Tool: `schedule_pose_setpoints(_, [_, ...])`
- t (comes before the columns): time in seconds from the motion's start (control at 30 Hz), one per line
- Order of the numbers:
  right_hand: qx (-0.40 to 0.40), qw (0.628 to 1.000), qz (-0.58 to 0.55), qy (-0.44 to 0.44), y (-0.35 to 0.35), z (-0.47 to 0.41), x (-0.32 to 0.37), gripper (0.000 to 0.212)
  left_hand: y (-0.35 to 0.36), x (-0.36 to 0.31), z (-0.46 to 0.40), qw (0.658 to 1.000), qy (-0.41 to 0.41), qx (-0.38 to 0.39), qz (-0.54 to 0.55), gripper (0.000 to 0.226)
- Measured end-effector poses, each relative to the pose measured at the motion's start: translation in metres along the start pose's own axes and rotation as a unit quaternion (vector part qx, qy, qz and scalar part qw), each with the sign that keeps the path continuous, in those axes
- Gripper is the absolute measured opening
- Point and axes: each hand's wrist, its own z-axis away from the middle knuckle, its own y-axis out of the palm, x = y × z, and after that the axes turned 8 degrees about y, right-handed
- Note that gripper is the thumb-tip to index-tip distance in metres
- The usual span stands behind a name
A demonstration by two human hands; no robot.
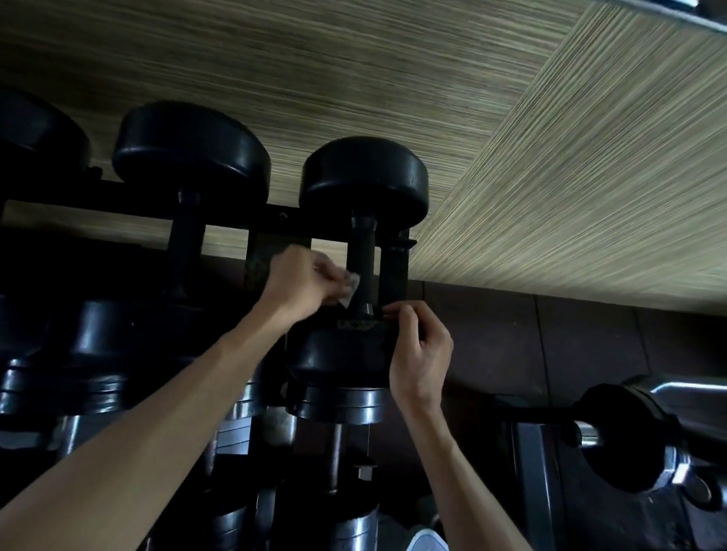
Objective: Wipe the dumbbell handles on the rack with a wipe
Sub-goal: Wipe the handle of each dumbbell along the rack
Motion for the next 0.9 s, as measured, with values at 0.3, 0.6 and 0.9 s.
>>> schedule_pose_setpoints(0.3, [0.004, 1.0, -0.008, 0.006, -0.002, 0.002, 0.001, 0.03, 0.001, -0.022, -0.048, 0.983, 0.003, -0.139, 0.117, 0.017])
schedule_pose_setpoints(0.6, [0.004, 1.0, -0.008, -0.001, -0.002, 0.001, 0.0, 0.029, -0.01, 0.013, -0.002, 0.996, -0.062, 0.061, 0.009, 0.016])
schedule_pose_setpoints(0.9, [0.043, 0.999, 0.011, 0.003, -0.006, 0.001, 0.005, 0.025, -0.015, -0.01, 0.012, 0.997, -0.013, 0.065, -0.047, 0.017])
